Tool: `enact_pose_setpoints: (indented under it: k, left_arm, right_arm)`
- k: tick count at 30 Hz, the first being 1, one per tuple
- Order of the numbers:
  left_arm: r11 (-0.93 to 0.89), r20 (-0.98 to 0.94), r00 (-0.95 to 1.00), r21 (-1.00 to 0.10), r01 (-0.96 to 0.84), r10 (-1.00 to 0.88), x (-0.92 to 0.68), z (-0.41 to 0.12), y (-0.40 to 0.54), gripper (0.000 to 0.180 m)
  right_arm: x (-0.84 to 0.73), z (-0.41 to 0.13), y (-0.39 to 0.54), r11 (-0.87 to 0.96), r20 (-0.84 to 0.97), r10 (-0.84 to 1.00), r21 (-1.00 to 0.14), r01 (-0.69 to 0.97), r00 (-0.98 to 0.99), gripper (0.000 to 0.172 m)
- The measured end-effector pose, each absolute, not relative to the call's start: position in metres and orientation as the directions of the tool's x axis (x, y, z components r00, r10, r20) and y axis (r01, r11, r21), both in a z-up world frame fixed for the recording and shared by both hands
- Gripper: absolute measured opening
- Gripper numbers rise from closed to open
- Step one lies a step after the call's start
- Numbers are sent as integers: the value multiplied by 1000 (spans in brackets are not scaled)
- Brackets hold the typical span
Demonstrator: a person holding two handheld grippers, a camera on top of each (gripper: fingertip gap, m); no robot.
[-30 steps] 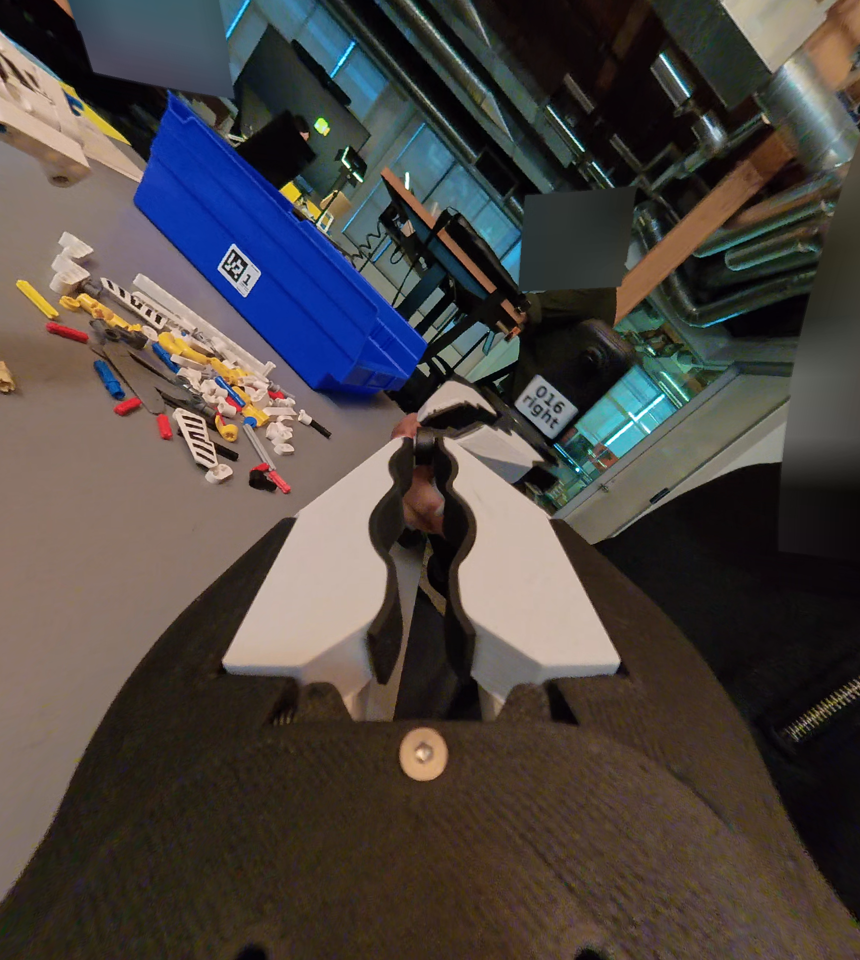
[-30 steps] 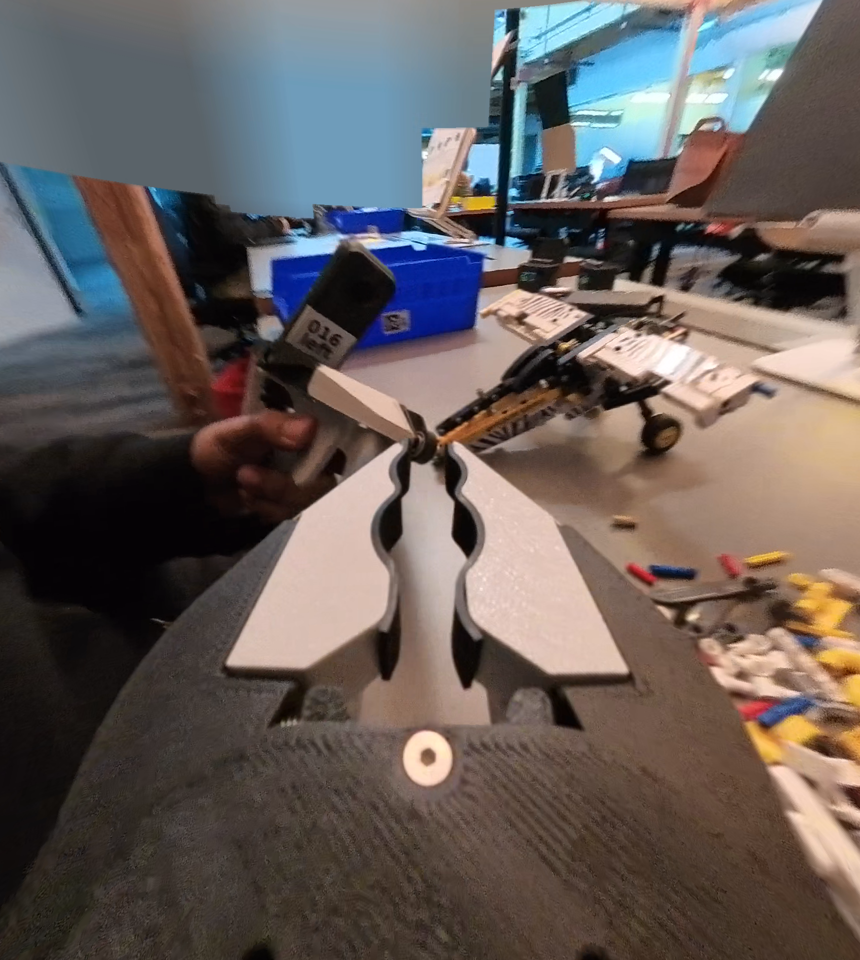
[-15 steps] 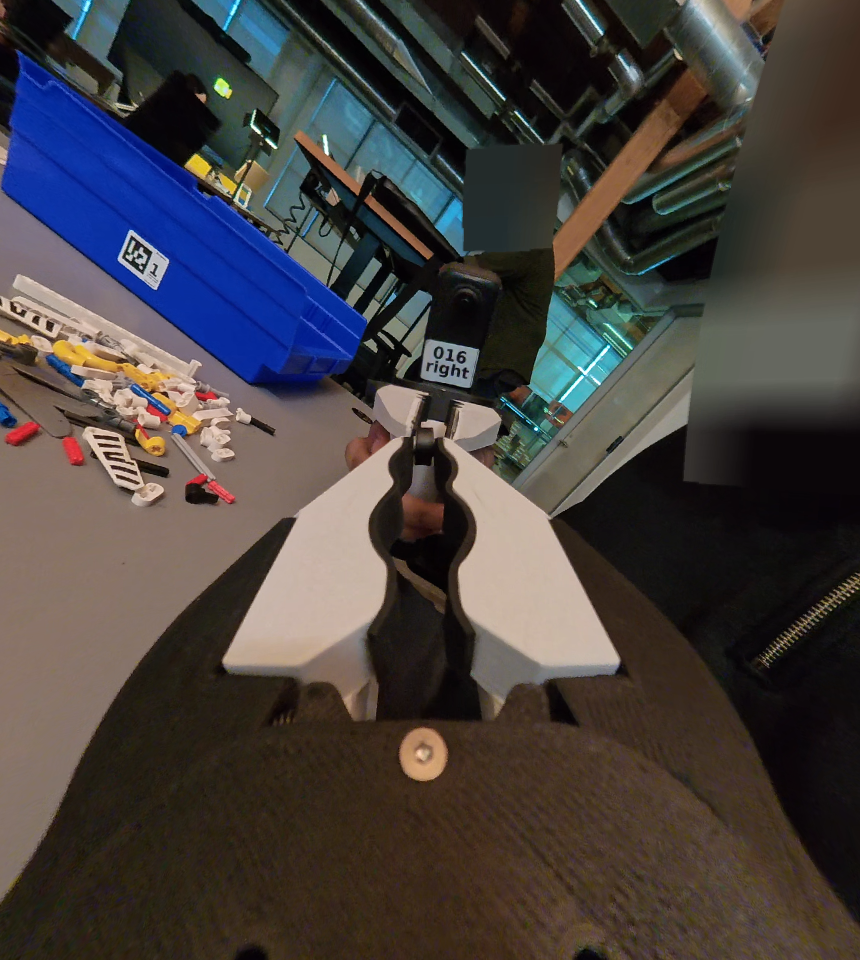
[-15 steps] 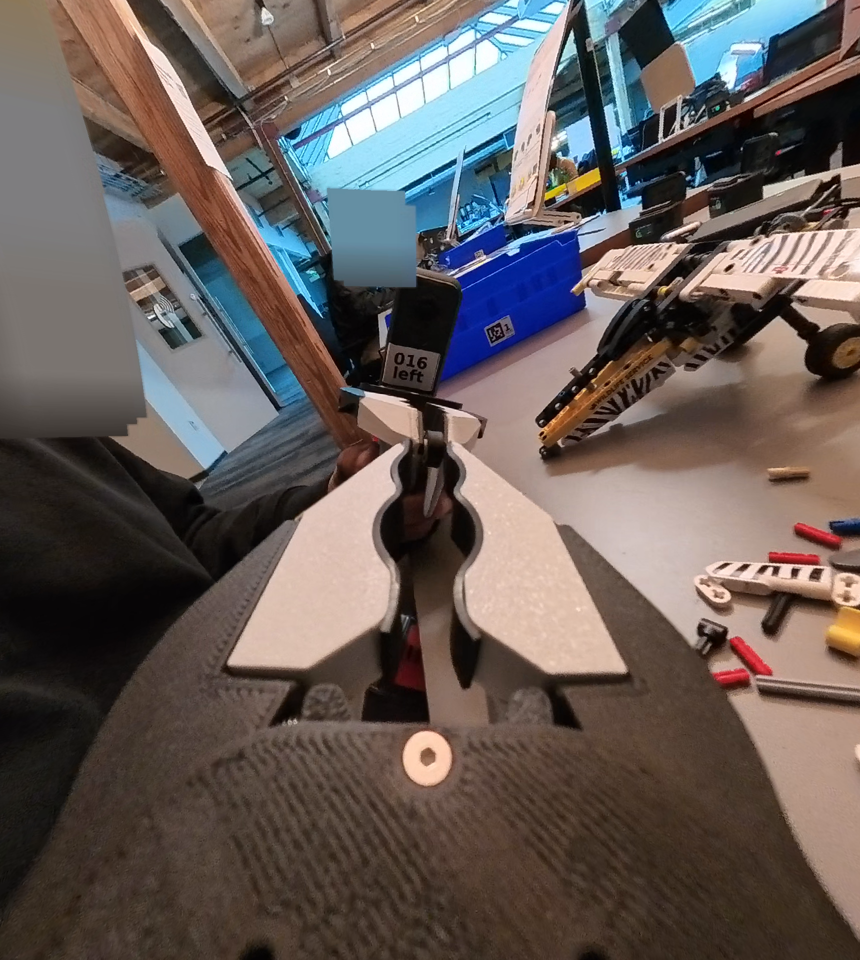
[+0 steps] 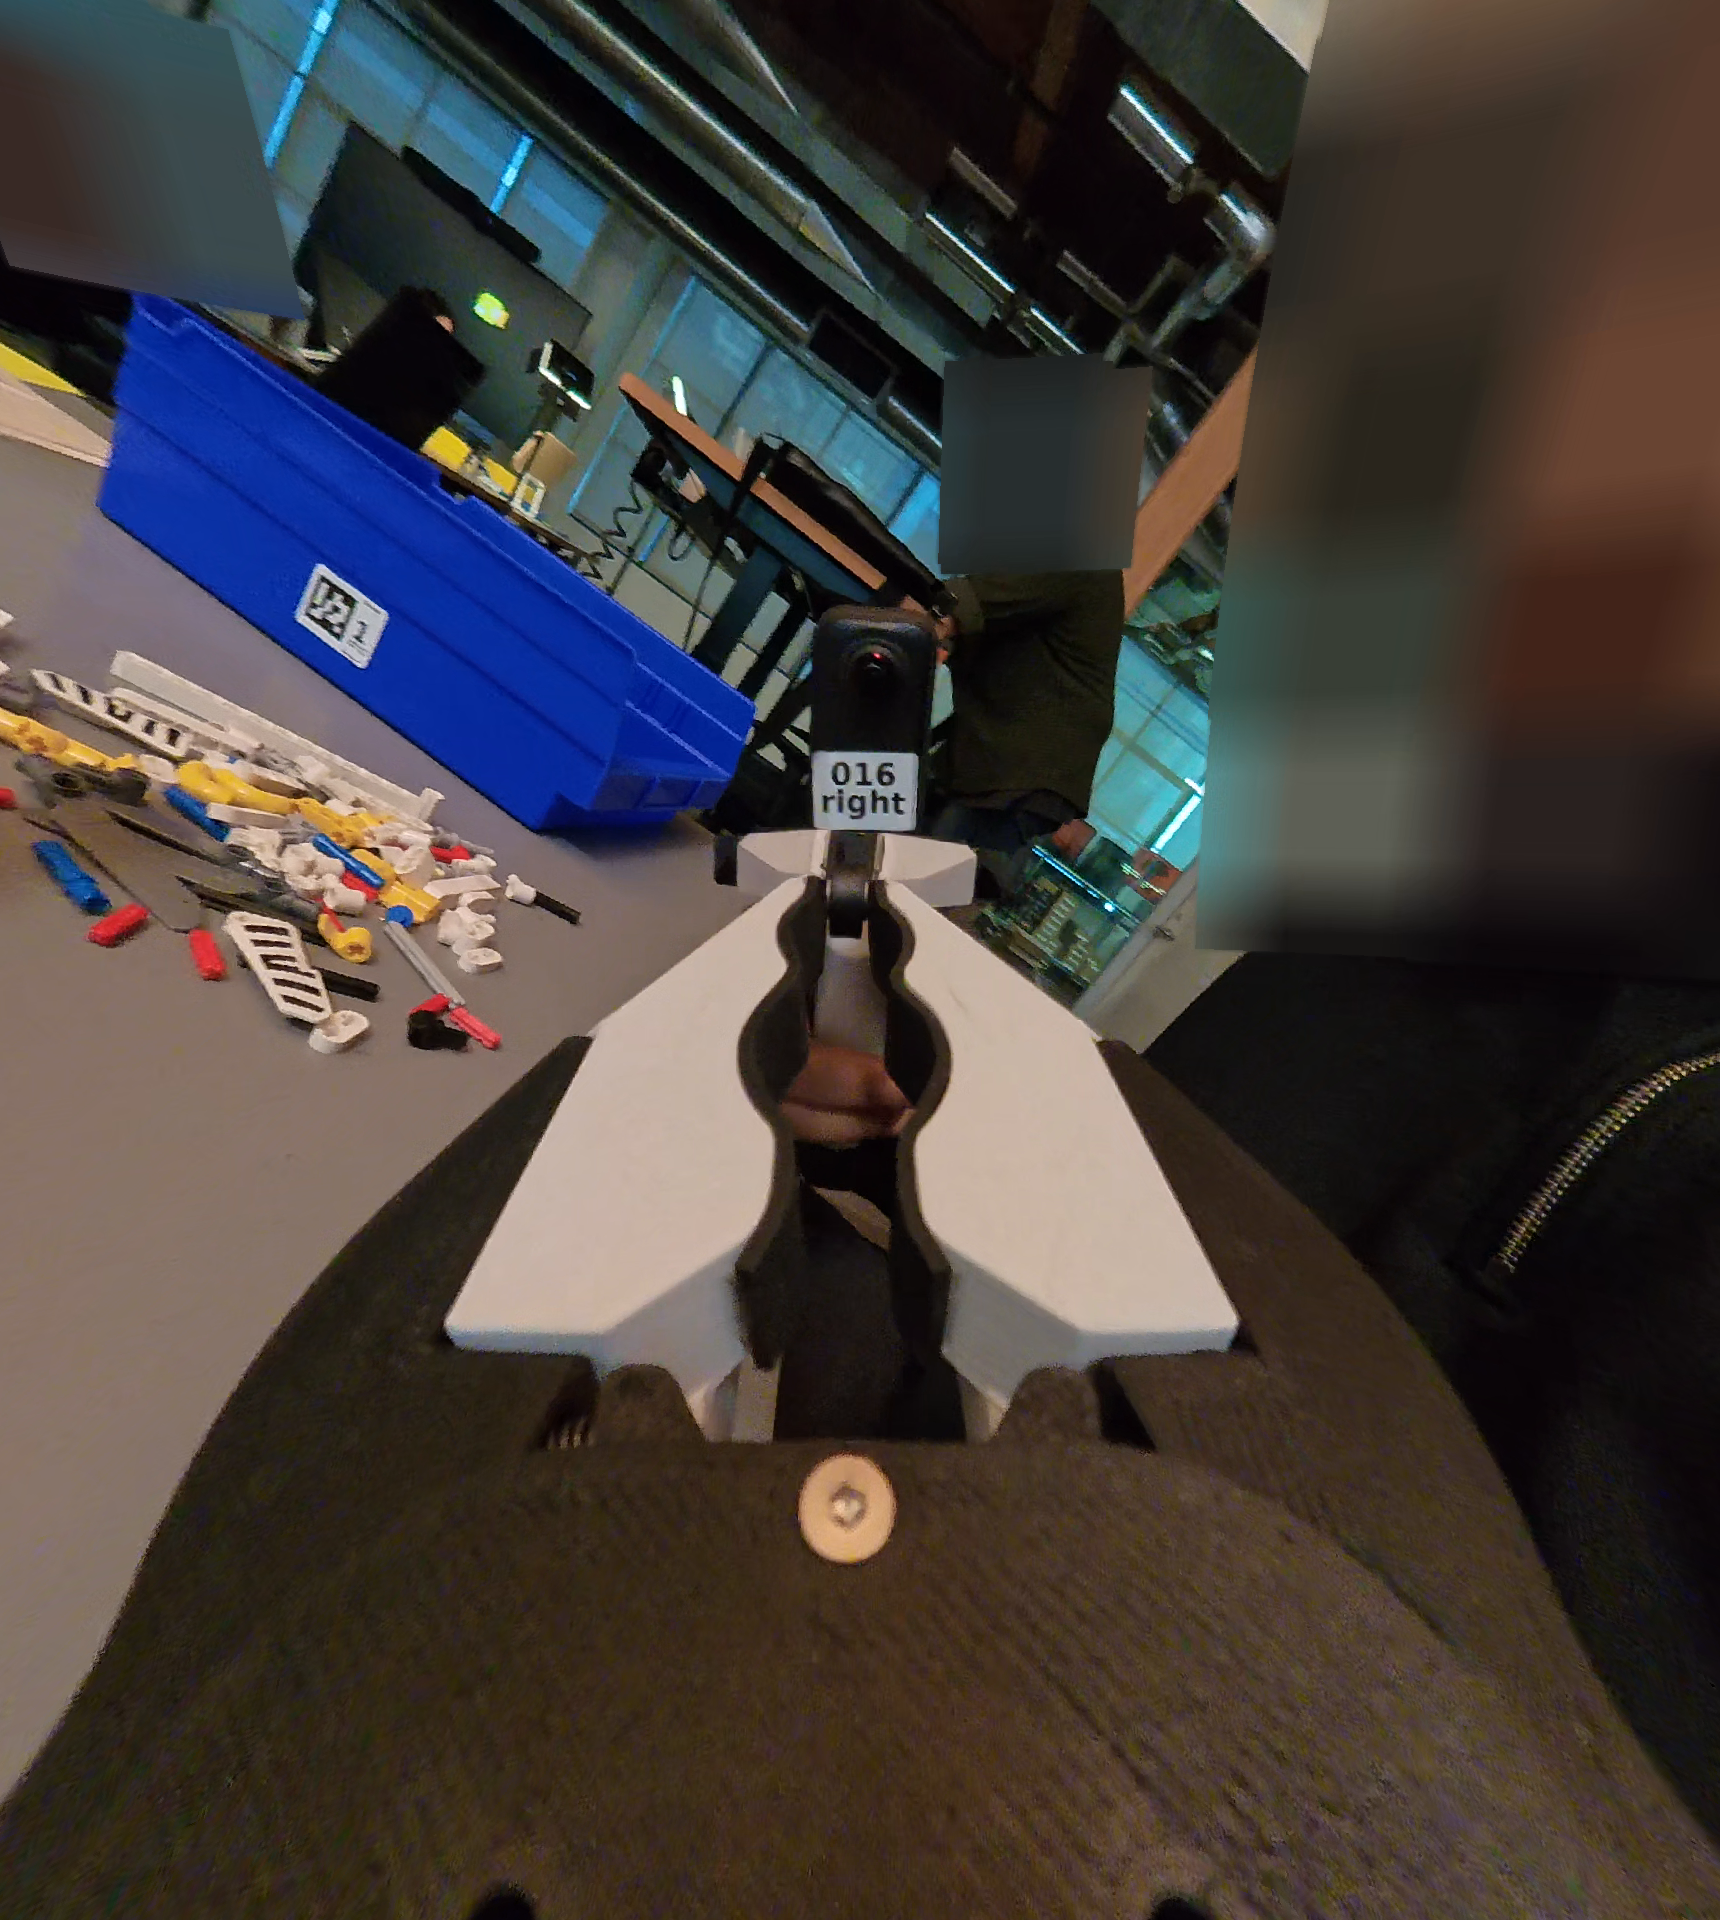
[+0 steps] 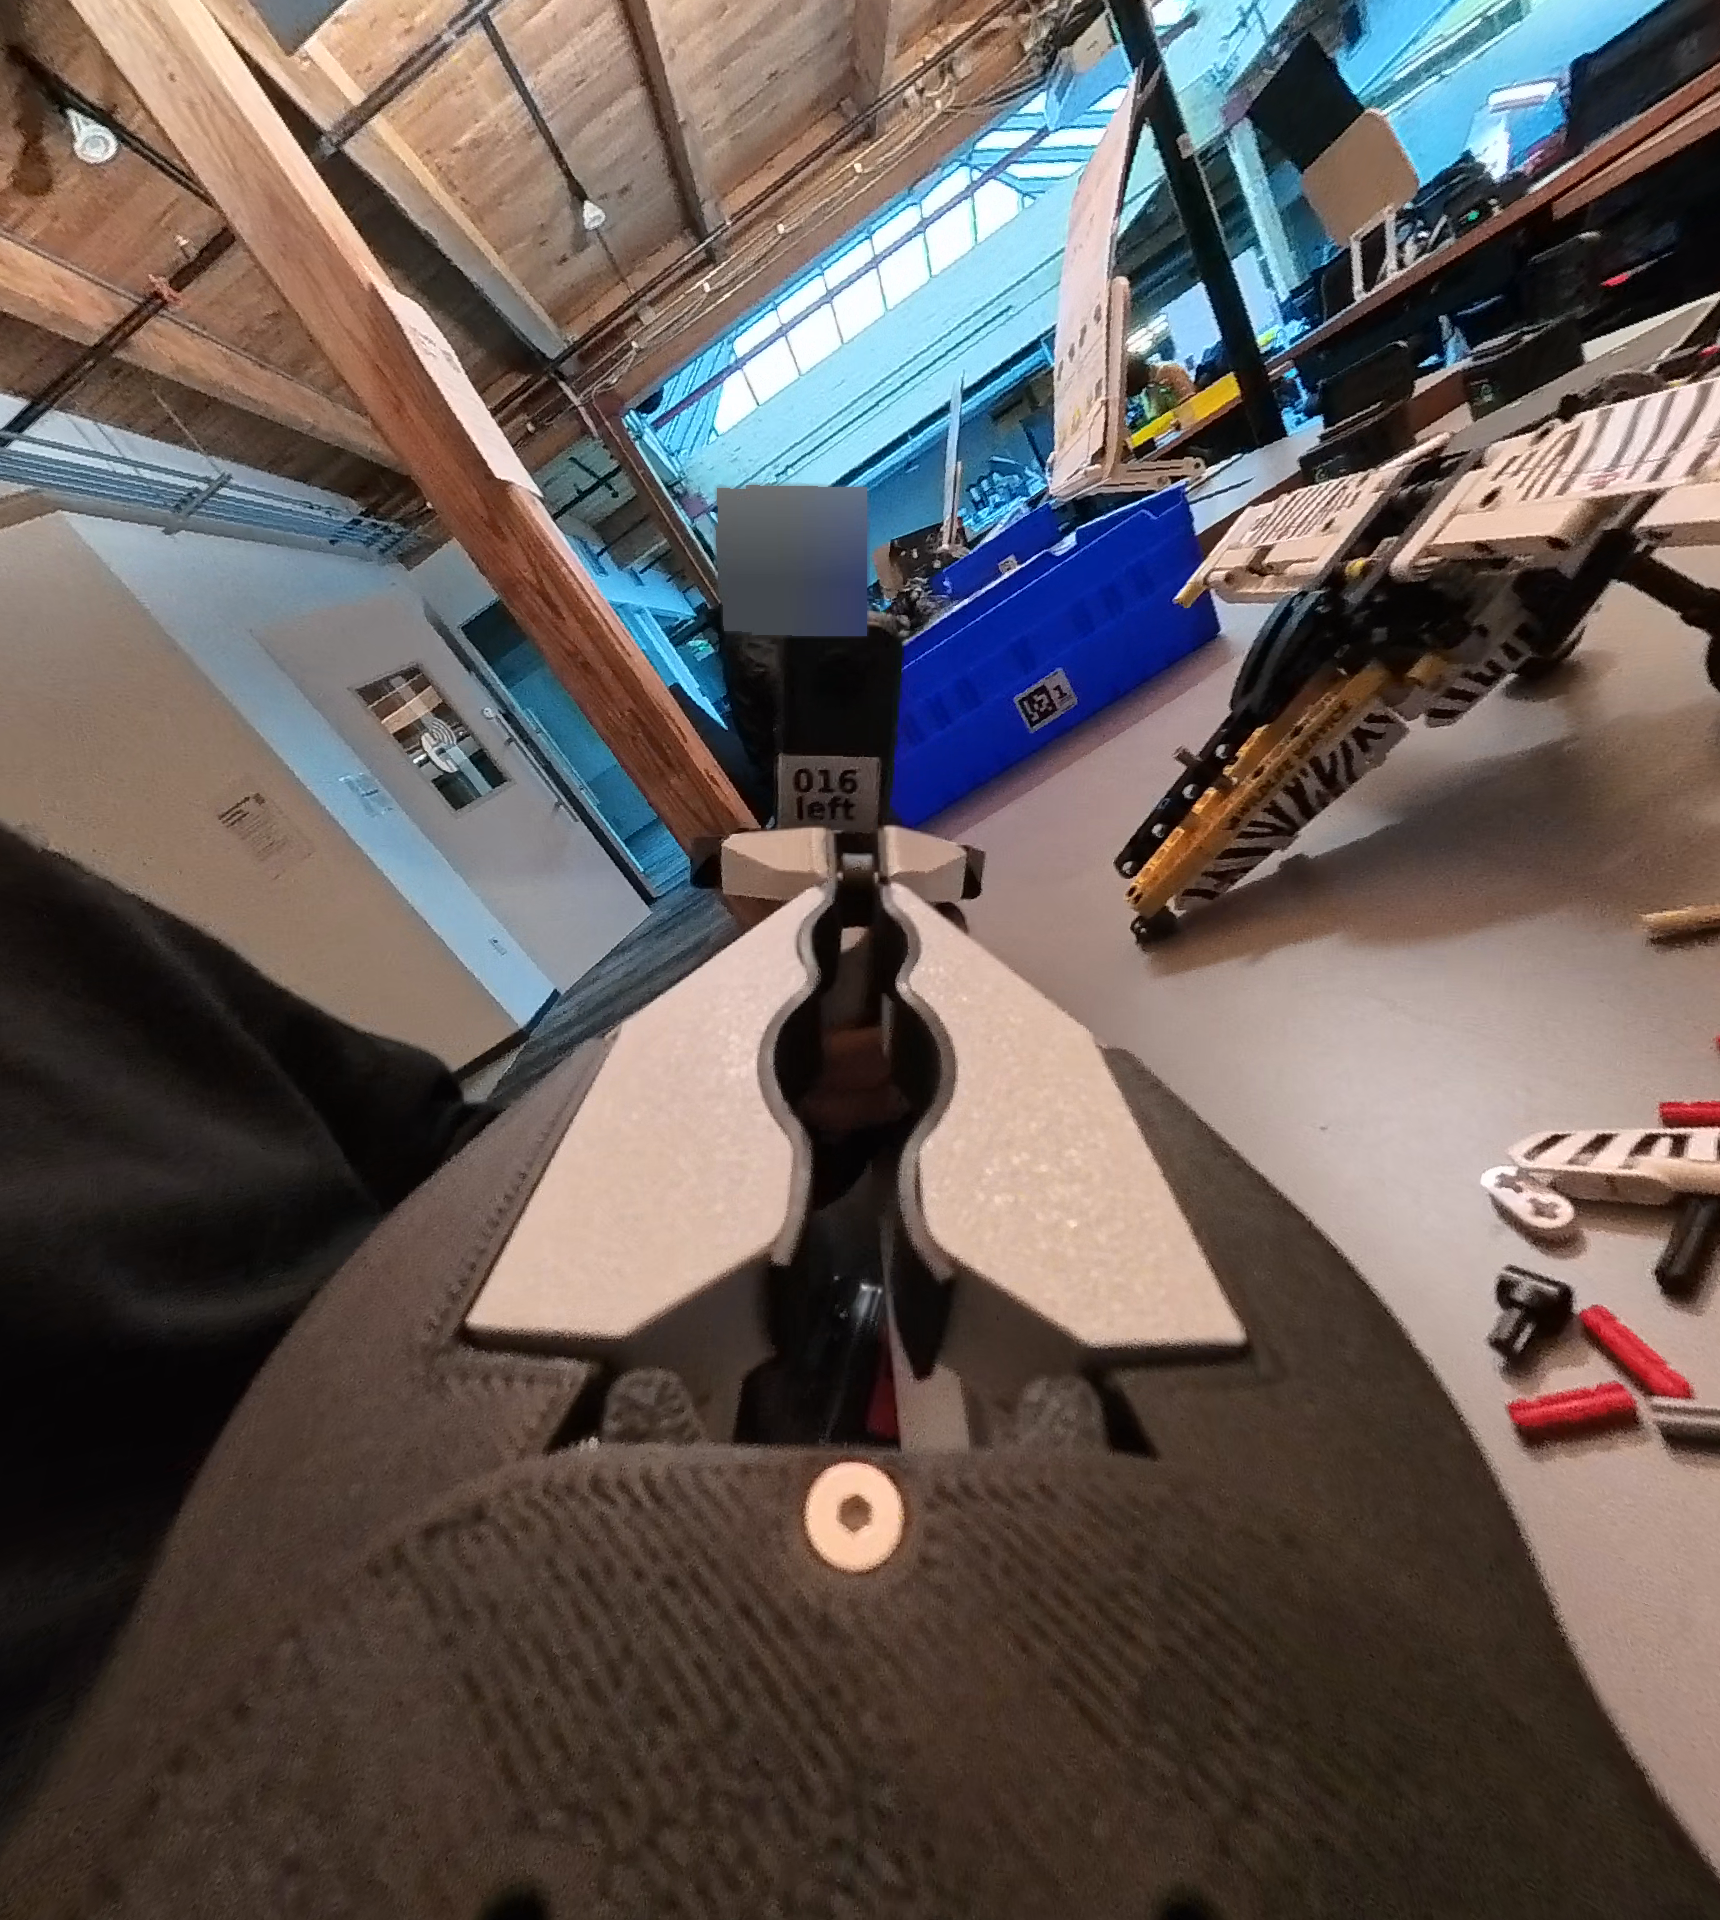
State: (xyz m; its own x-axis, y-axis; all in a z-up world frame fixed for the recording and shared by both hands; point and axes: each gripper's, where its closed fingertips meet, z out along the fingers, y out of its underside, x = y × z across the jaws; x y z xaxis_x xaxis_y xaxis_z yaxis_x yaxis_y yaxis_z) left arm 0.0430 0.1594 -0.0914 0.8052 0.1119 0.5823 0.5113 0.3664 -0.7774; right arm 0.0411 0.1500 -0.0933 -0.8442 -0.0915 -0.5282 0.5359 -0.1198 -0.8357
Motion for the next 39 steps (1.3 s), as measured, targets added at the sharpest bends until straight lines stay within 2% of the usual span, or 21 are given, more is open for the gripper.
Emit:
enact_pose_setpoints:
  k: [7,12,18,21,28,32,39]
  left_arm:
    - [384,587,785,-782,490,195,33,-95,158,2]
    - [374,610,776,-765,524,160,31,-96,159,2]
    - [366,646,741,-744,558,184,18,-101,160,6]
    - [418,632,741,-750,512,226,14,-97,153,15]
    - [493,627,717,-748,444,306,6,-94,138,31]
    - [492,622,727,-749,443,292,8,-93,138,31]
    - [478,615,739,-754,450,275,11,-92,141,26]
  right_arm:
    - [33,-97,149,-123,-579,-75,-803,583,-812,3]
    - [29,-97,150,-110,-593,-81,-794,598,-801,3]
    - [16,-102,150,-58,-482,32,-876,480,-876,3]
    - [20,-105,142,-28,-497,17,-868,496,-868,3]
    - [15,-91,142,-158,-570,-74,-803,574,-818,3]
    - [8,-79,162,-265,-574,-140,-763,589,-807,2]
    - [-4,-89,168,-226,-618,-78,-754,617,-783,3]
